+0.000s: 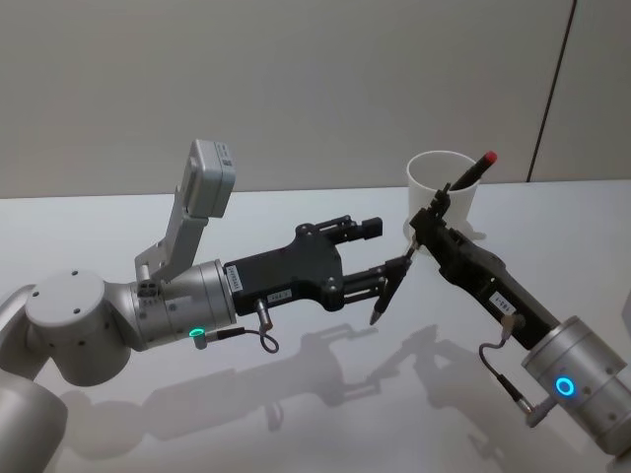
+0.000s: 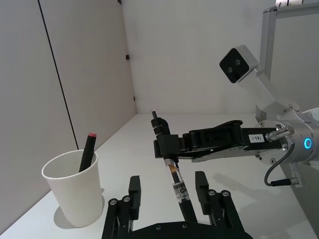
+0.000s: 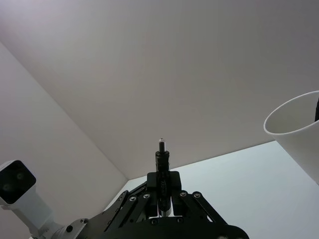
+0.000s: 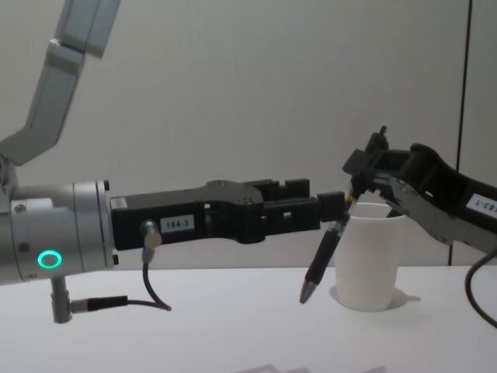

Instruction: Place the pen into the pen holder.

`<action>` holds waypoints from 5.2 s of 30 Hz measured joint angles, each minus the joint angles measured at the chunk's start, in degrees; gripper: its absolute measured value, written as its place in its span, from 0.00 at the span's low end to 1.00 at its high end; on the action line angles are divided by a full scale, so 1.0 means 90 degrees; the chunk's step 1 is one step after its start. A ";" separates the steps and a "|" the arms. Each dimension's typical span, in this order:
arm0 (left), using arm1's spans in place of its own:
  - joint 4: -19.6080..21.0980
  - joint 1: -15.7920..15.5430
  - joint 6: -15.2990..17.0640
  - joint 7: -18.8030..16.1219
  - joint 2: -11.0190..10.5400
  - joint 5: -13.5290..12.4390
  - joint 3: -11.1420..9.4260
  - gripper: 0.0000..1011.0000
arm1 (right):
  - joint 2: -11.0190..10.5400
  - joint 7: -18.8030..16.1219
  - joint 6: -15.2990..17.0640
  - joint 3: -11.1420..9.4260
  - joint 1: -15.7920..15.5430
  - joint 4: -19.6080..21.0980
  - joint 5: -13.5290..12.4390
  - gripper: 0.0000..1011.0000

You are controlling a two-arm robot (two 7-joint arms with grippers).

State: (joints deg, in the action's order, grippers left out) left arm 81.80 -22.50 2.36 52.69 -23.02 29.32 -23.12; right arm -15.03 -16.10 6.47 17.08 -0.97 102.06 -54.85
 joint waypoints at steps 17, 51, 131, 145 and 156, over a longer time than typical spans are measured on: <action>0.0000 0.0000 0.0004 0.0000 0.0000 0.0000 0.0000 0.99 | -0.0076 0.0052 -0.0161 -0.0051 0.0003 0.0018 0.0099 0.15; 0.0000 0.0000 0.0003 0.0000 0.0000 -0.0001 0.0000 0.99 | -0.0470 0.0931 -0.1616 -0.0467 0.0309 0.0051 0.2440 0.15; -0.0001 0.0000 0.0003 -0.0001 0.0000 -0.0001 0.0000 0.99 | 0.1359 0.1311 -0.1696 -0.0018 0.3214 -0.4055 0.5153 0.68; 0.0000 0.0000 0.0003 -0.0001 0.0000 -0.0001 0.0000 0.99 | 0.1269 0.1254 -0.1688 -0.0065 0.3023 -0.3627 0.5007 0.99; -0.0001 0.0000 0.0003 -0.0001 0.0000 -0.0001 0.0000 0.99 | 0.1097 0.1242 -0.1623 -0.0167 0.2722 -0.2967 0.4765 0.99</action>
State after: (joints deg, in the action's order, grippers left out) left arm 81.79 -22.50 2.39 52.68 -23.02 29.31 -23.12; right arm -5.16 -4.93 -8.13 15.58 23.53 75.36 -11.97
